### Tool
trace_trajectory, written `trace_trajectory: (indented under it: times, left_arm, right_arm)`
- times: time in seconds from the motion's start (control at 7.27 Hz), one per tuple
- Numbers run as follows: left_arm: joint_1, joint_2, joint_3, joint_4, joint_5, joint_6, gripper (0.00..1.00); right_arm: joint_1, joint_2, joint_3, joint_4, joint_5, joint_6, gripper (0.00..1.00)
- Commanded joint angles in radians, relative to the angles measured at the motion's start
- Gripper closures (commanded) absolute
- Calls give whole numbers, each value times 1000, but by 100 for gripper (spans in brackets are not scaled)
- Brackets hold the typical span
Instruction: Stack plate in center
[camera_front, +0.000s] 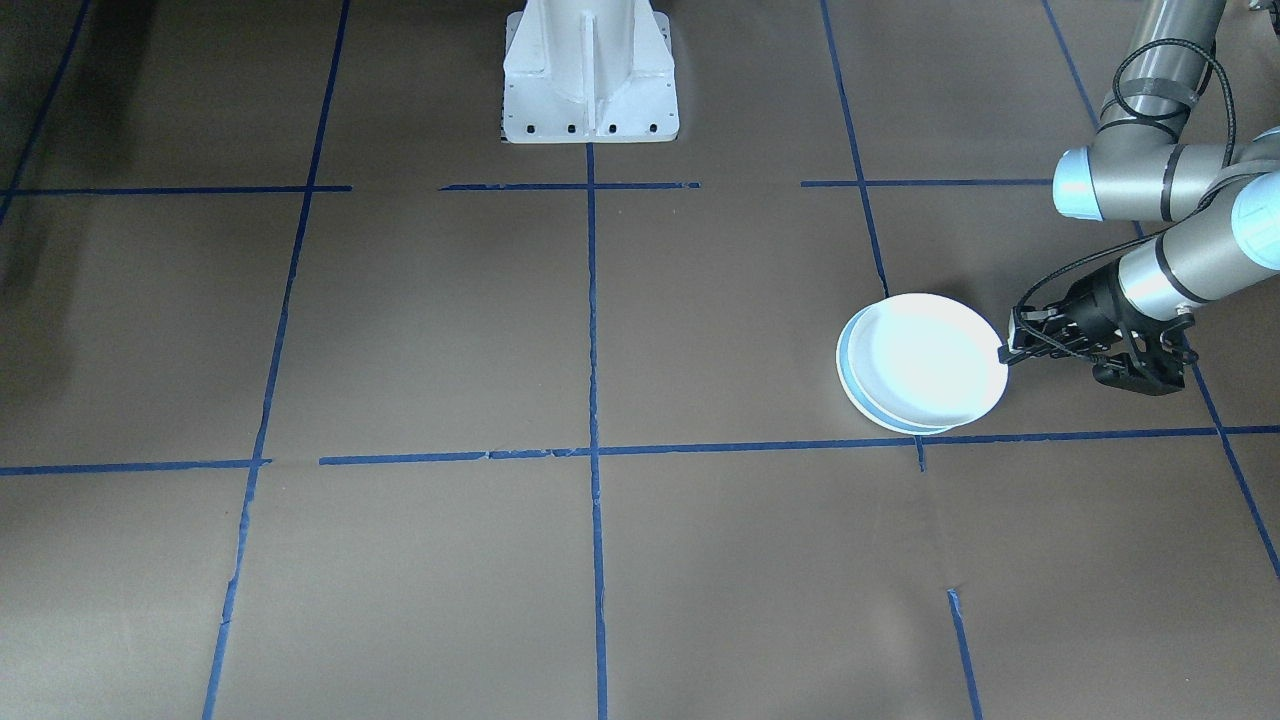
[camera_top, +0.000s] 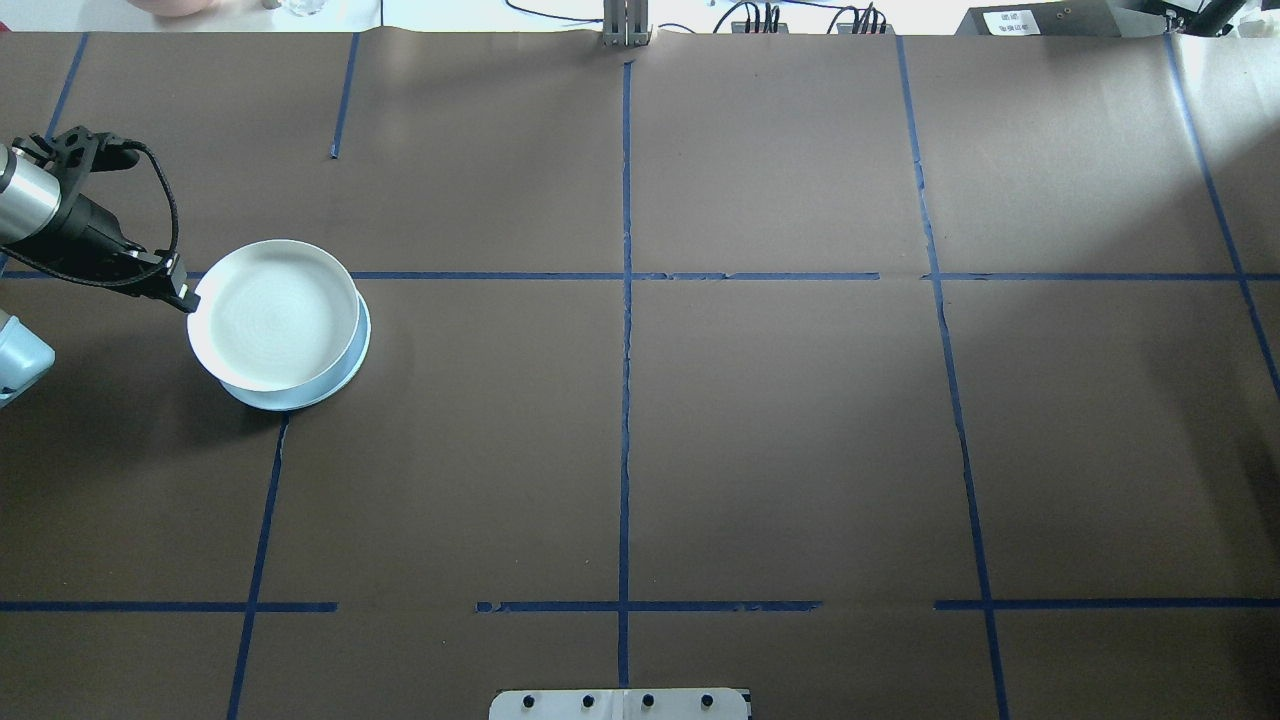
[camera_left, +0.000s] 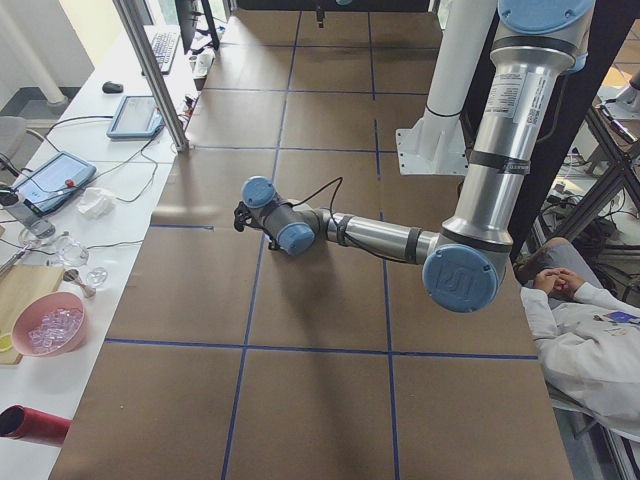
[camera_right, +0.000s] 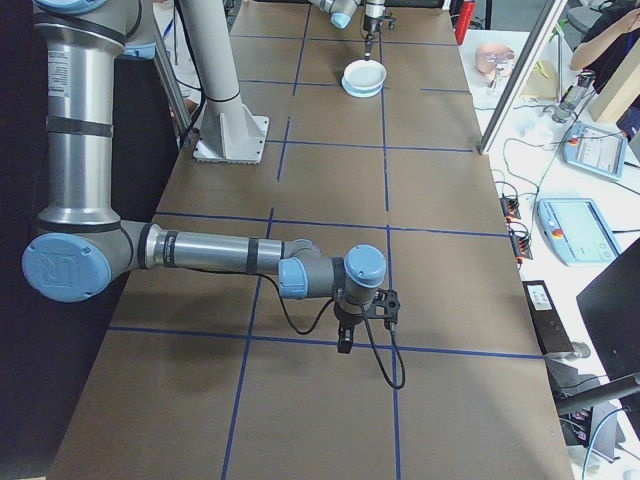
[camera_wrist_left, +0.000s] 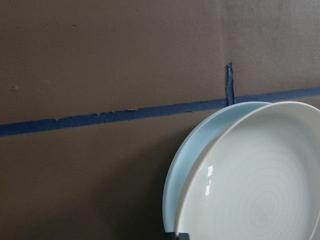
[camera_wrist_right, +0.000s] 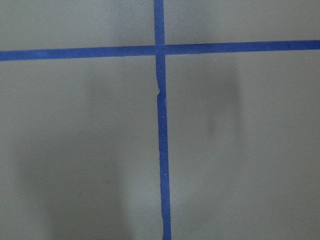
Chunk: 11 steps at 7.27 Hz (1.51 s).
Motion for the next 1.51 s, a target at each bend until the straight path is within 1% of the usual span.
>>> trace_trajectory:
  times: [0.0,0.14,0.28,0.55,0.69,0.83,0.96,1.1,1.24,1.38]
  left_arm:
    - [-1,-7,8,0,1,-1,100]
    - [1,-7,10,0,1,-1,75]
    - [1,-7,19,-1,1,1,1]
    - [-1,-4,19,-1,4,11,0]
    - [-28,-1,19,-1,5,22,0]
    - [-77,17,19,5,16,127,0]
    - [-156,56,14,66,17,239,0]
    - [-213,86,11,100,17,351,0]
    - [-284,114,10,130,34,440,0]
    - [-366,116,-1,216,97,567,0]
  right_arm:
    - [0,0,0,0,0,0,0]
    - [0,0,0,0,0,0,0]
    - [0,0,0,0,0,0,0]
    - [0,0,0,0,0,0,0]
    - [0,0,0,0,0,0,0]
    - [0,0,0,0,0,0,0]
    - [0,0,0,0,0,0,0]
    - [0,0,0,0,0,0,0]
    - [0,0,0,0,0,0,0]
    - [0,0,0,0,0,0,0]
